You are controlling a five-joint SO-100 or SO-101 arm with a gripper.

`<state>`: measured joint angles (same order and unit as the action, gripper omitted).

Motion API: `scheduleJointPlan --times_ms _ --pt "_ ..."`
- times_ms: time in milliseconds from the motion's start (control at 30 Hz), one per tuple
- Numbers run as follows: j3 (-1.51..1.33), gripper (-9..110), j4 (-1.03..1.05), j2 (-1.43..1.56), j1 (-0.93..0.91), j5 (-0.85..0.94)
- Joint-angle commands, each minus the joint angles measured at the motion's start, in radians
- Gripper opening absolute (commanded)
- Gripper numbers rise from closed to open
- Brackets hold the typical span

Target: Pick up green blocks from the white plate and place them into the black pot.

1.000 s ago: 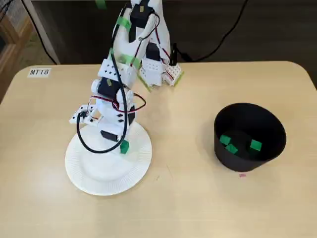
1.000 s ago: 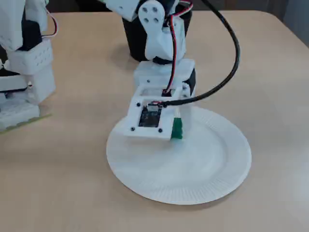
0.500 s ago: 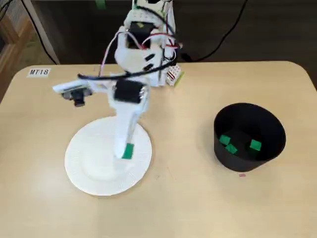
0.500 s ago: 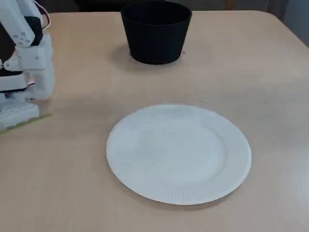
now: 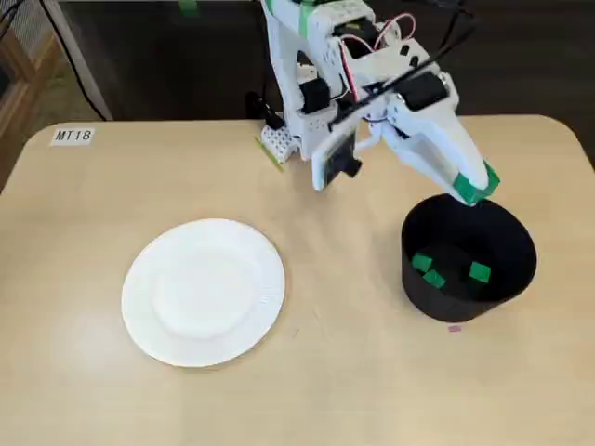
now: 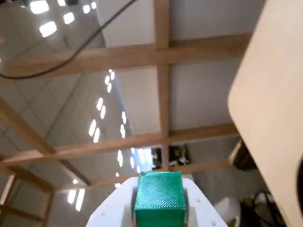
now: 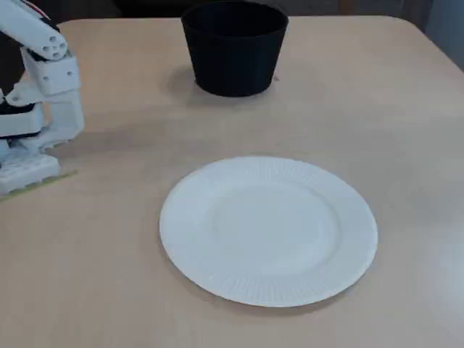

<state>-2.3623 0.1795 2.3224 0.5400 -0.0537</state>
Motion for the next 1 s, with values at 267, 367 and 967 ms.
scheduleJointPlan --times_ms 267,367,967 --pt "-0.074 -2 0.046 -0.044 0.137 0.0" --pt "-0.077 3 0.063 -0.066 0.143 -0.005" --pt "-0.02 -2 0.164 0.044 0.0 0.025"
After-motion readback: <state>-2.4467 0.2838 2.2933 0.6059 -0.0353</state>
